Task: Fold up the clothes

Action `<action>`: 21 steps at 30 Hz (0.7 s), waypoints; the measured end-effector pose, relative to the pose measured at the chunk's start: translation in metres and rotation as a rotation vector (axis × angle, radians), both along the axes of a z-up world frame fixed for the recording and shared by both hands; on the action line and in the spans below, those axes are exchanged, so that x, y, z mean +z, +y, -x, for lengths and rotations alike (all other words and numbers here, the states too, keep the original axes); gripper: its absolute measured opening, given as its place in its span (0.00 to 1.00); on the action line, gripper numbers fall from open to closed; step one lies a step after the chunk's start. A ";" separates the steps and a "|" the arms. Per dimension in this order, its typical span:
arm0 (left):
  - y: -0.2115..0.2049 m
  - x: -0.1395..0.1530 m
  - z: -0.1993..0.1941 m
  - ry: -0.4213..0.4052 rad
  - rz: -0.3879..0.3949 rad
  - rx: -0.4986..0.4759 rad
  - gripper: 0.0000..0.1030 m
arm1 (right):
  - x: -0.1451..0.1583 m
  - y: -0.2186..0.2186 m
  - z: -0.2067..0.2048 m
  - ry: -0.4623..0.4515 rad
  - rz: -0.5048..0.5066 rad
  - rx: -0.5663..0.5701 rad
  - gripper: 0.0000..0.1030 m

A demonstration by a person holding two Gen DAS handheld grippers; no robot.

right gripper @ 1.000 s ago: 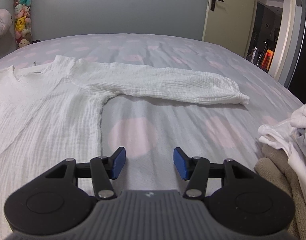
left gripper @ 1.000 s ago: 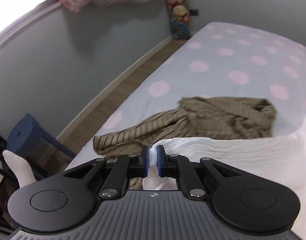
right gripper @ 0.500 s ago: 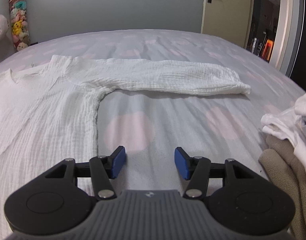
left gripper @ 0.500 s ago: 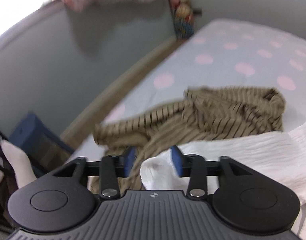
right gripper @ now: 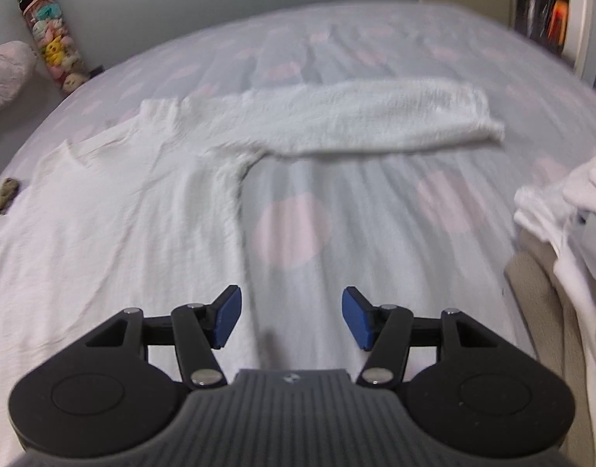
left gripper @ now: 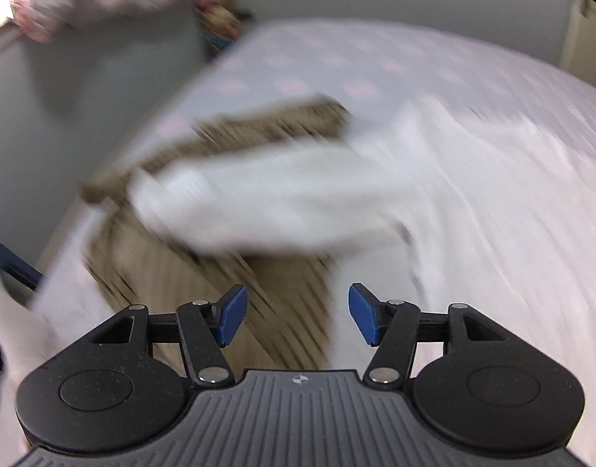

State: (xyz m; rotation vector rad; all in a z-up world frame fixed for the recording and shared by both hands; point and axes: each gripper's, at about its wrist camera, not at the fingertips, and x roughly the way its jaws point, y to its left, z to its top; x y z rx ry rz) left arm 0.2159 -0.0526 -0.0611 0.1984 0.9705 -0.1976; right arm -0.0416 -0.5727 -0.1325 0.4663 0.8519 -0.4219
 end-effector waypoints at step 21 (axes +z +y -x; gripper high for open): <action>-0.025 -0.103 0.127 0.530 0.060 -0.169 0.54 | -0.032 0.031 0.055 0.413 -0.240 0.234 0.59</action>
